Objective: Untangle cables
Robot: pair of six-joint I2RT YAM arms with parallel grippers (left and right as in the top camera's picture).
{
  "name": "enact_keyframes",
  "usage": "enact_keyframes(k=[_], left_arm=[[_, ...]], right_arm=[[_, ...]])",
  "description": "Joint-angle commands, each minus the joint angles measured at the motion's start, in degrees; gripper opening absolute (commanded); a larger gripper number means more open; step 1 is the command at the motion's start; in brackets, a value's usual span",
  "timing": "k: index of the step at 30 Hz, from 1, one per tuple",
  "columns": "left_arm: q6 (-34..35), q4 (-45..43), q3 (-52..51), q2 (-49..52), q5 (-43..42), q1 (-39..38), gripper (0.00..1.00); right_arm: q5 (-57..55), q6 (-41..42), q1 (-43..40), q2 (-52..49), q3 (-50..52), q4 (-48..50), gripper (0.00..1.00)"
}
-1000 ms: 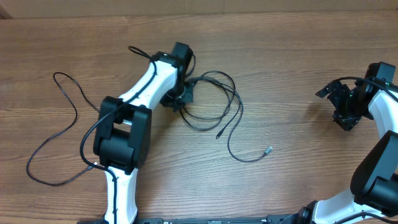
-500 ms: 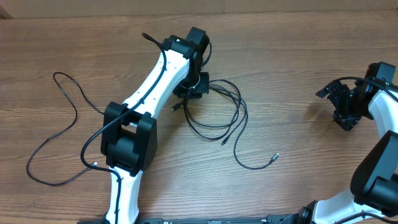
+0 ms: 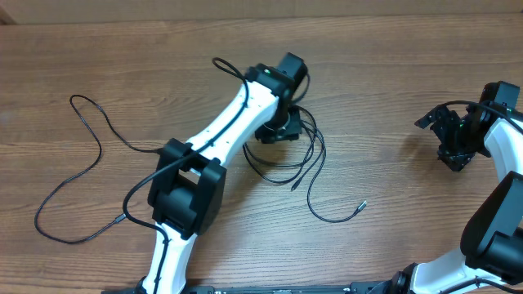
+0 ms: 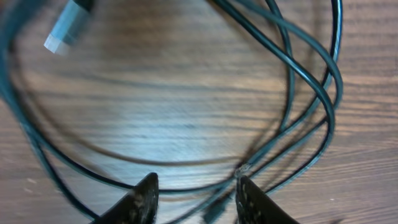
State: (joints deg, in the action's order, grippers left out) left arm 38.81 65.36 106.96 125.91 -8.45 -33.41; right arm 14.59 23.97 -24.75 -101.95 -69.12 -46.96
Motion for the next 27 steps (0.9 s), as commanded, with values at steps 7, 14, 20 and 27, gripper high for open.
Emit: enact_keyframes(k=[7,14,20,27], left_arm=[[13.2,4.8,-0.5,-0.3,0.0,-3.9,0.15],[16.6,5.9,-1.0,-0.3,3.5,-4.3,0.22],[20.2,7.5,-3.5,-0.3,7.1,-4.2,0.23],[20.4,8.2,-5.6,-0.3,7.8,-3.8,0.27]], right_arm=[[-0.4,0.2,-0.1,0.9,-1.4,0.3,1.0],[-0.4,0.2,-0.1,0.9,-1.4,0.3,1.0],[-0.4,0.2,-0.1,0.9,-1.4,0.3,1.0],[-0.4,0.2,-0.1,0.9,-1.4,0.3,1.0]])
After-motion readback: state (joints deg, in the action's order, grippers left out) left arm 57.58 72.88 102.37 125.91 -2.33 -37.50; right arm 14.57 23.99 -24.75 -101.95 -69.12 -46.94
